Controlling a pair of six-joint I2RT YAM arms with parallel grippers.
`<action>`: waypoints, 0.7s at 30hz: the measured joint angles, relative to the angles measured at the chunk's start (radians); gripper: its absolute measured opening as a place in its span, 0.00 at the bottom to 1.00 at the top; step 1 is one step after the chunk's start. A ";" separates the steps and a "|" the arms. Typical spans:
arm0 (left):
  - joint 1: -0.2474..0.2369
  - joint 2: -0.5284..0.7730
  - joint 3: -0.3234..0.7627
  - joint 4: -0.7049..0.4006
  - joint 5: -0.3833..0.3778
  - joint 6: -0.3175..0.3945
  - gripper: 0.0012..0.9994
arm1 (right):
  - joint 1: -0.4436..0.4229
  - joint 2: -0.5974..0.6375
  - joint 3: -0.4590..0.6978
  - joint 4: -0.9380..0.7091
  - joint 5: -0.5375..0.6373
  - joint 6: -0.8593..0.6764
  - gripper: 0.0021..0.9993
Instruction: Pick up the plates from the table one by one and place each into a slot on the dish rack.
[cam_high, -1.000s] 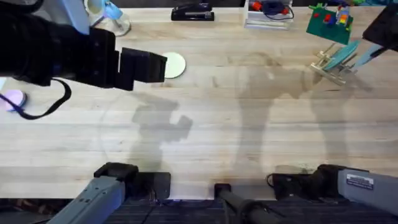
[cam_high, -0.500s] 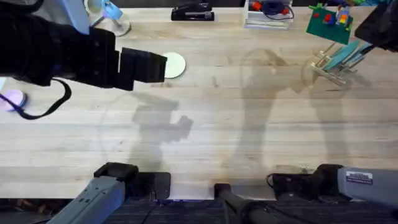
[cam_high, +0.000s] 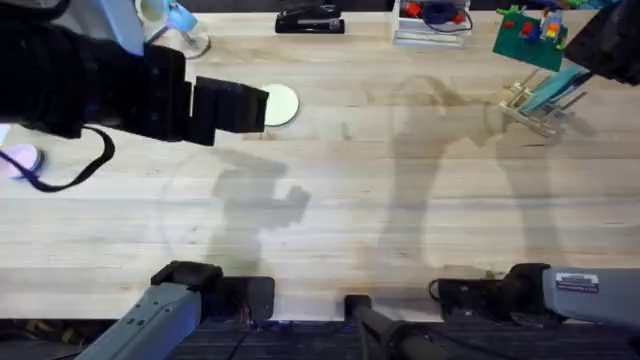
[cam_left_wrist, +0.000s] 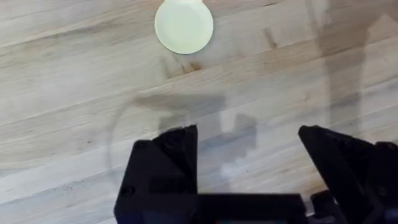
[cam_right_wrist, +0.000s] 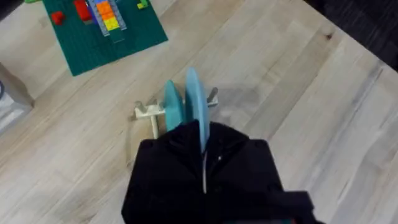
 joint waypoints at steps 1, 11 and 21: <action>0.000 0.000 0.000 0.000 0.000 0.000 0.99 | 0.000 0.004 0.000 0.003 0.000 0.000 0.03; 0.000 0.000 0.000 0.000 0.000 0.000 0.99 | -0.003 0.028 0.000 0.018 0.005 0.003 0.03; 0.000 0.000 0.000 0.000 0.000 0.000 0.99 | -0.017 0.036 0.000 0.004 0.000 0.004 0.03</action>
